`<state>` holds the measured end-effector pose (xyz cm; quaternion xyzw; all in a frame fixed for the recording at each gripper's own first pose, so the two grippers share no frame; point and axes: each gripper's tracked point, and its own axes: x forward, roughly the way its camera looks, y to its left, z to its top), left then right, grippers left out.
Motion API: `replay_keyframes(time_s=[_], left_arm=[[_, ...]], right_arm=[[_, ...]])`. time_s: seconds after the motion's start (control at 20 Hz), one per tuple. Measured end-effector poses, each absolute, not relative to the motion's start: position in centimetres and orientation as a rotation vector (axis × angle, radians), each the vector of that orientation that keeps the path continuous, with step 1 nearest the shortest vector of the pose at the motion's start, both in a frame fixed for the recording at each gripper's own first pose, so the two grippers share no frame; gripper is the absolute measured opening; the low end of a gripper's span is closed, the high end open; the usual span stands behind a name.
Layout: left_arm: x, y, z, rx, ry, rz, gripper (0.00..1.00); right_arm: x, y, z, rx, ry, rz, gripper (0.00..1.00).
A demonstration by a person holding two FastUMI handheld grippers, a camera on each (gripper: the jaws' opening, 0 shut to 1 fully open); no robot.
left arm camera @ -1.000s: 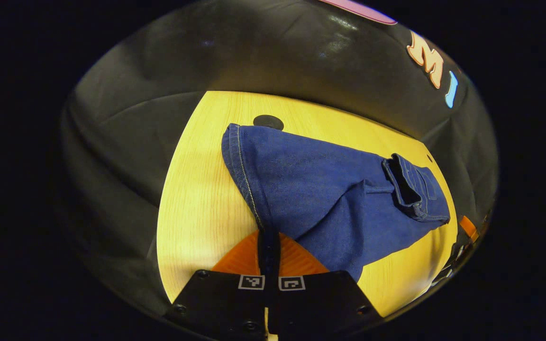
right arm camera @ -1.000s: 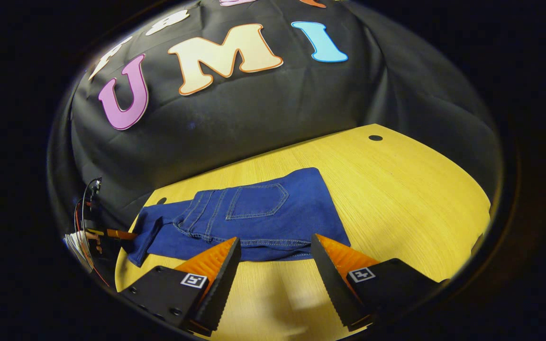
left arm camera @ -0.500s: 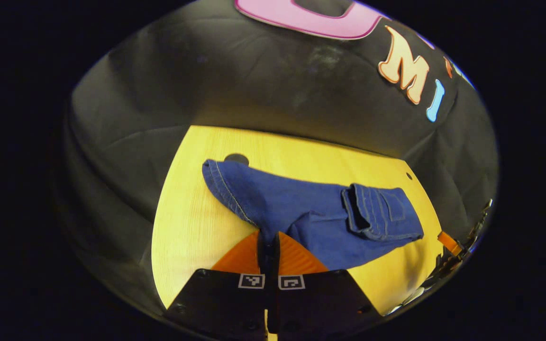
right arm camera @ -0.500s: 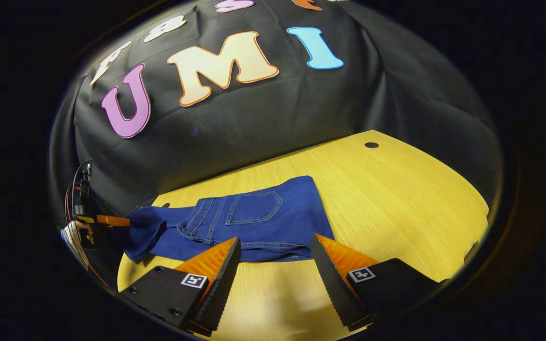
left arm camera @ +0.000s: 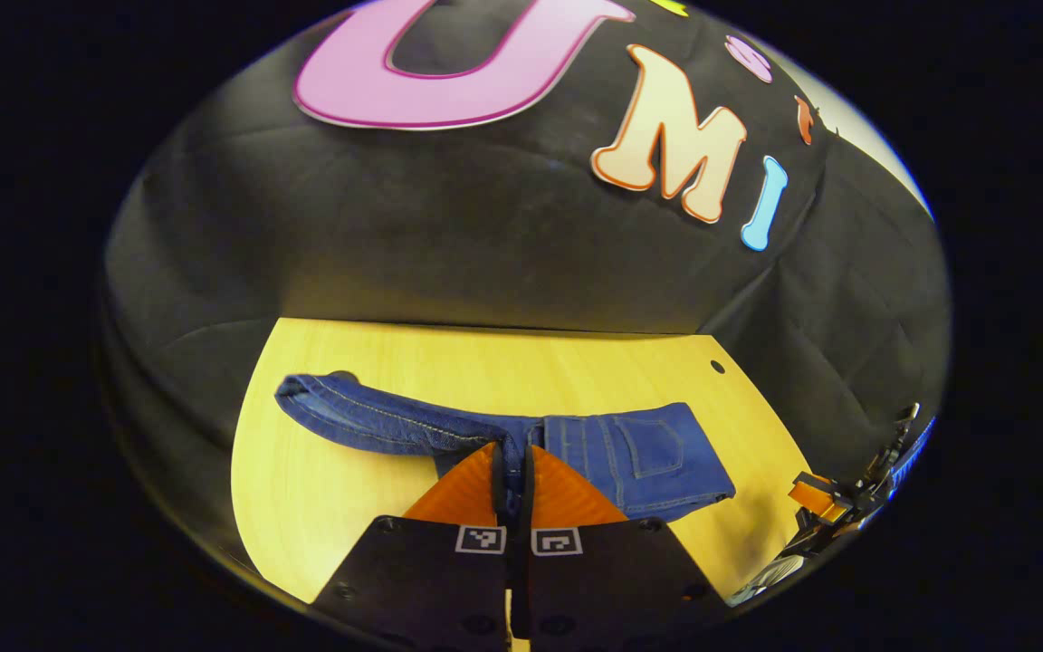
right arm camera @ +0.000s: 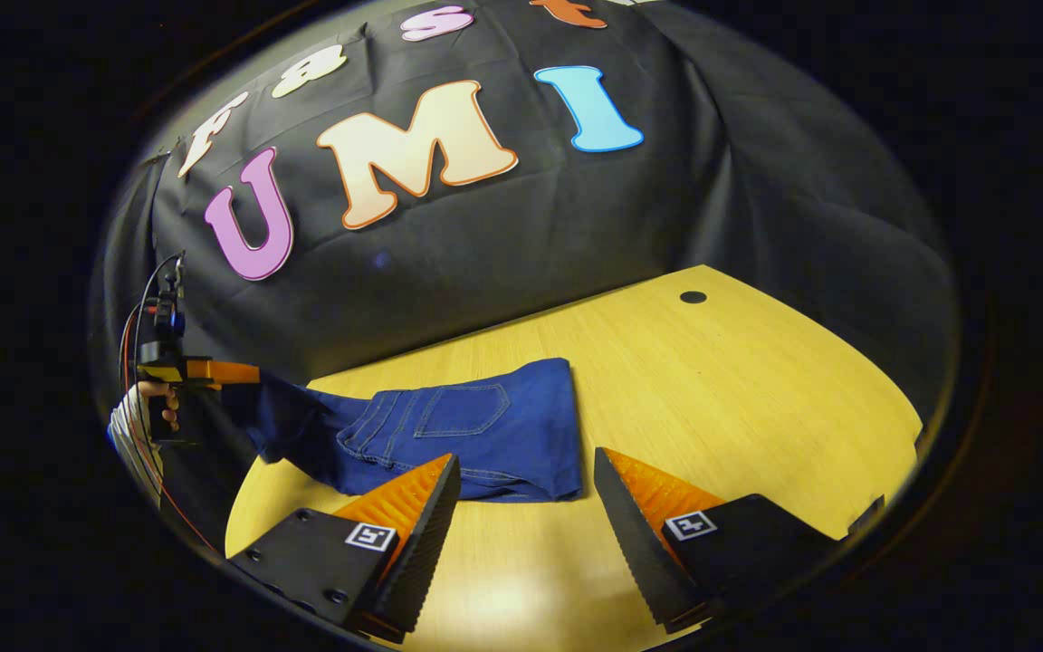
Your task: Grasp the waist and the cuffs of the jeans and fold them to make the two legs overlap; first hold the waist and fold one-third of the jeans toward the cuffs, then hold the cuffs and fold the remaining one-third in the same direction to finish folding.
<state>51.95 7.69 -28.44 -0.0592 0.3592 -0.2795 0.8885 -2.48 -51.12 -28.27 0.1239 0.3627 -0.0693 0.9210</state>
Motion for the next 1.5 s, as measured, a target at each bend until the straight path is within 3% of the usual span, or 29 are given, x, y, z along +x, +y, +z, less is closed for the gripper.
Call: replay_keyframes(time_s=[0.55,0.85,1.1,1.15,1.2,1.25,1.35,1.45,1.5], left_arm=[[48.2,-9.2,-29.6,-0.033,0.799,-0.744,0.0],[46.2,-14.0,-35.9,0.093,0.88,-0.711,0.0],[44.6,-15.7,-40.4,0.204,0.842,-0.617,0.01],[44.5,-16.0,-40.0,0.219,0.795,-0.601,0.2],[43.8,-16.5,-39.2,0.218,0.752,-0.593,0.4],[42.9,-16.5,-37.4,0.21,0.698,-0.577,0.59],[41.6,-15.8,-34.1,0.192,0.562,-0.516,0.98],[39.3,-14.2,-30.3,0.16,0.464,-0.46,0.96],[37.9,-13.1,-28.4,0.142,0.42,-0.432,0.96]], right_arm=[[-5.7,-60.7,-26.1,0.286,0.726,-0.213,0.92],[-7.2,-65.4,-25.8,0.284,0.738,-0.229,0.92],[-7.4,-67.3,-25.6,0.26,0.742,-0.184,0.92],[-7.2,-67.2,-25.4,0.252,0.739,-0.16,0.84],[-6.8,-66.9,-25.2,0.242,0.734,-0.131,0.92],[-6.5,-66.5,-24.9,0.226,0.728,-0.099,0.85],[-5.3,-65.4,-23.7,0.191,0.697,-0.039,0.97],[-4.2,-63.5,-21.5,0.181,0.64,0.011,0.93],[-3.7,-62.3,-20.1,0.184,0.6,0.032,0.98]])
